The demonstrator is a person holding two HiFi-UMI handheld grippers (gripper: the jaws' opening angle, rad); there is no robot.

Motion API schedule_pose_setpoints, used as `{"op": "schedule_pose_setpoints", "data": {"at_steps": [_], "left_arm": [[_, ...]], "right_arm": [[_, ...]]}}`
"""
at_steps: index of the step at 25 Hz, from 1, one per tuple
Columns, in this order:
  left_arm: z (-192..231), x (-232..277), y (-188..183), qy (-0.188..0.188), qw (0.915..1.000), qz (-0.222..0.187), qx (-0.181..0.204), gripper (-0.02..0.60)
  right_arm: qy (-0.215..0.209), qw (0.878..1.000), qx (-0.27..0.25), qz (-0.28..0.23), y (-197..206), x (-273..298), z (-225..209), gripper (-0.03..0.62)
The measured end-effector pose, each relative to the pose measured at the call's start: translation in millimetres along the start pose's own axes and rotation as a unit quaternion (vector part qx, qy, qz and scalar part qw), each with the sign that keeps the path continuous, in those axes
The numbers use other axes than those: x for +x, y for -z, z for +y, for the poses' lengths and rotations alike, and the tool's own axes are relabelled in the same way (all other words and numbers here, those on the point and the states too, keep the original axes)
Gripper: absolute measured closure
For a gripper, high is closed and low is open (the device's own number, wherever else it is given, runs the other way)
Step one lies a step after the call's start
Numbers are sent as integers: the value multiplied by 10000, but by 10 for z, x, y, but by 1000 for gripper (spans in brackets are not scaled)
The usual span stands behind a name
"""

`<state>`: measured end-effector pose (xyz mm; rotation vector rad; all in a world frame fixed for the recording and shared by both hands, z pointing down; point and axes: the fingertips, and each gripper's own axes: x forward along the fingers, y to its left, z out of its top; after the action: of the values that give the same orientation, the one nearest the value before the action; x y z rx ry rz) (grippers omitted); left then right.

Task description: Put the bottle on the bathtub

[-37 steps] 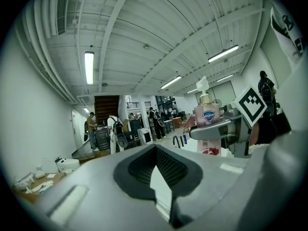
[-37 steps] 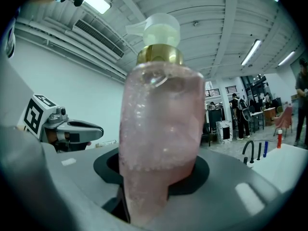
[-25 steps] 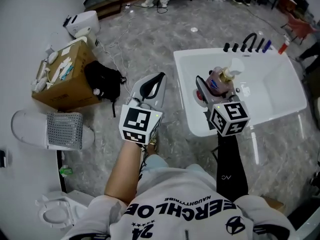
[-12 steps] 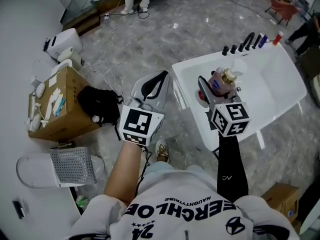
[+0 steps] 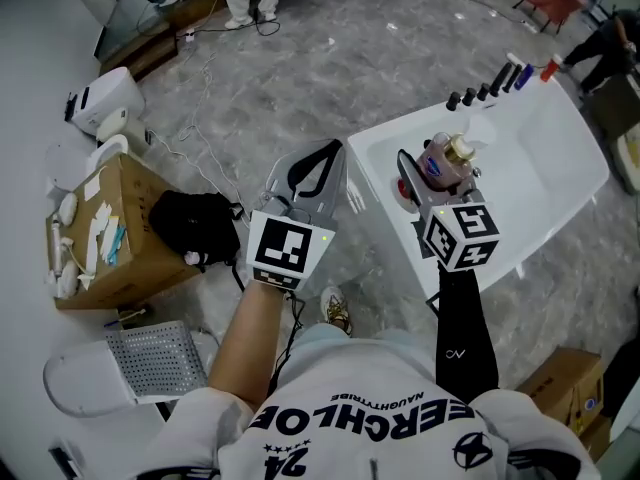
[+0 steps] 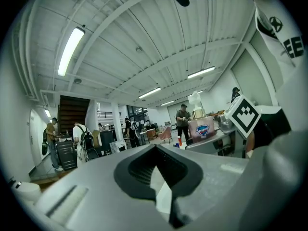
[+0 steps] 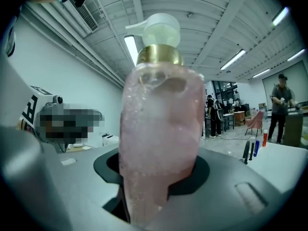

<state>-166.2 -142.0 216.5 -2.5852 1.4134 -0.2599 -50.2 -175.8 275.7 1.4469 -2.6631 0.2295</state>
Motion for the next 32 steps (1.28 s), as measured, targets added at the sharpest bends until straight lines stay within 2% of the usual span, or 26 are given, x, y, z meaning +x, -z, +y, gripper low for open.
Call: {"op": "schedule_pose_setpoints", "data": {"at_steps": [2, 5, 14, 20, 23, 25, 32], "left_arm": [[148, 24, 53, -82, 9999, 15, 119, 581], [404, 27, 98, -303, 9994, -122, 94, 581], [752, 157, 388, -343, 9993, -155, -57, 581], [713, 264, 378, -300, 9990, -327, -41, 581], [724, 348, 305, -414, 9974, -585, 48, 581], [718, 432, 247, -364, 9964, -757, 129, 581], [722, 932, 446, -242, 9983, -519, 42, 581]], "right_arm": [[34, 10000, -14, 14, -8, 129, 46, 361], [53, 10000, -62, 10, -21, 307, 115, 361], [199, 9995, -189, 187, 129, 598, 136, 361], [311, 9990, -167, 276, 179, 596, 55, 361], [352, 9988, -191, 268, 169, 620, -34, 361], [388, 9987, -180, 262, 173, 654, -120, 361], [326, 9991, -153, 219, 179, 920, -462, 362]]}}
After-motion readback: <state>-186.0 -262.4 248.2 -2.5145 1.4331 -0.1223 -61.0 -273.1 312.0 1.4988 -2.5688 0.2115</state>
